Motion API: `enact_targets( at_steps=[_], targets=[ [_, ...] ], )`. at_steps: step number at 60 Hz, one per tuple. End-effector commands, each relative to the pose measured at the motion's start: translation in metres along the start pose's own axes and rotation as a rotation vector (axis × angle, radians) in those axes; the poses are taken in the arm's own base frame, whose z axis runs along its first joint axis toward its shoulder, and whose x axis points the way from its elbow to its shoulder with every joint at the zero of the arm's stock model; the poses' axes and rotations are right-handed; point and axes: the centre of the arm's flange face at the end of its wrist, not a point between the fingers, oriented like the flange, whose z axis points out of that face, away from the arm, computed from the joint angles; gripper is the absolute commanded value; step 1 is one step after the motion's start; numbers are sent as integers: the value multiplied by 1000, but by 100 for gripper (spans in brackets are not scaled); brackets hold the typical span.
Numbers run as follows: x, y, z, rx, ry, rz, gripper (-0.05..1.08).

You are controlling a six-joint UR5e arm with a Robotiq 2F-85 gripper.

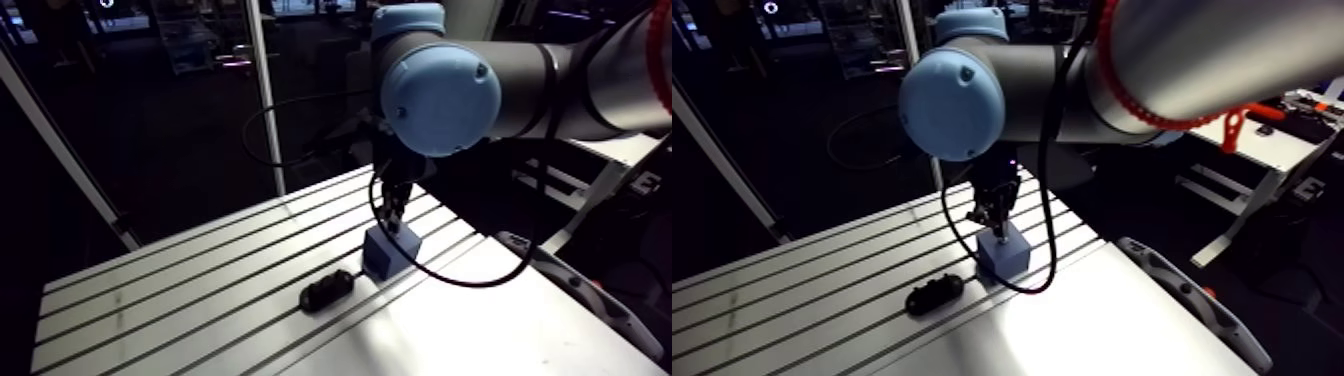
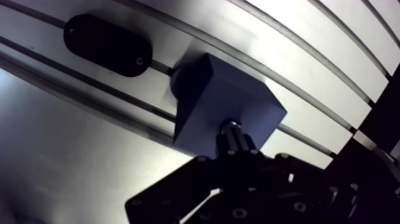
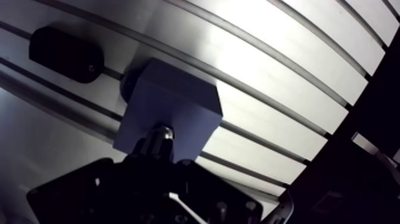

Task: Pick up the M10 bolt and insert it into the hex recess until seated.

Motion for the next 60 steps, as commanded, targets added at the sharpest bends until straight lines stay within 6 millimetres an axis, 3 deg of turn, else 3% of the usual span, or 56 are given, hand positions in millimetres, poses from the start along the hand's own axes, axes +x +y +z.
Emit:
enact_targets(
  at_steps=[1, 60],
  targets=[
    [0, 0, 2, 3, -4, 0, 107],
    [1, 1, 6, 9, -7, 1, 106]
  ],
)
